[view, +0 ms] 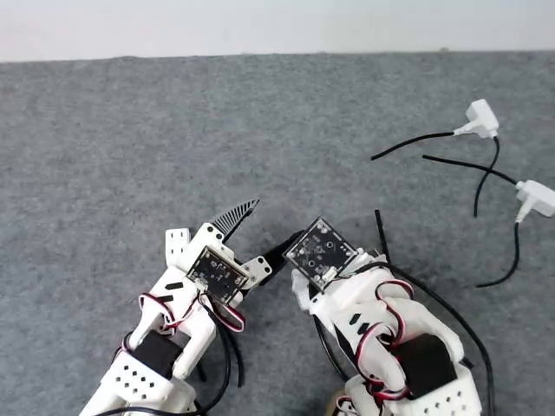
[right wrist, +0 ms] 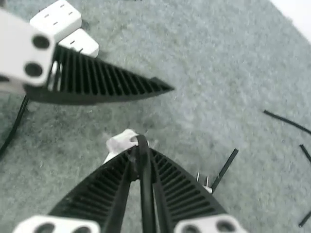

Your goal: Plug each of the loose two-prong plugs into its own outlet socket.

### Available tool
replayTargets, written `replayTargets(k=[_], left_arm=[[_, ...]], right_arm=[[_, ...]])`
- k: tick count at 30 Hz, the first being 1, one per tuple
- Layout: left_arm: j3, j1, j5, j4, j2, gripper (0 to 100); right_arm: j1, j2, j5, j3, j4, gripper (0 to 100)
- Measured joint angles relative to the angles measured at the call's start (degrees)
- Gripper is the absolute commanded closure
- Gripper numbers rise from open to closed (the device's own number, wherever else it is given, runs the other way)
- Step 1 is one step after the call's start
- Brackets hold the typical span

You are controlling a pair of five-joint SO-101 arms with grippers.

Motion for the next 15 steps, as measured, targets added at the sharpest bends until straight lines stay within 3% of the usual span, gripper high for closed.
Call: replayTargets(k=[9,15], left_arm=[[0.0,-1.5,0.0,0.0,0.0,73],[0.0,-1.6,0.0,0.0,0.0,73]], right_arm=[[9.8,-0.9,4.0,0.9,1.3,98.8],[9.6,-0.2,4.0,5.7,-0.9,98.4]])
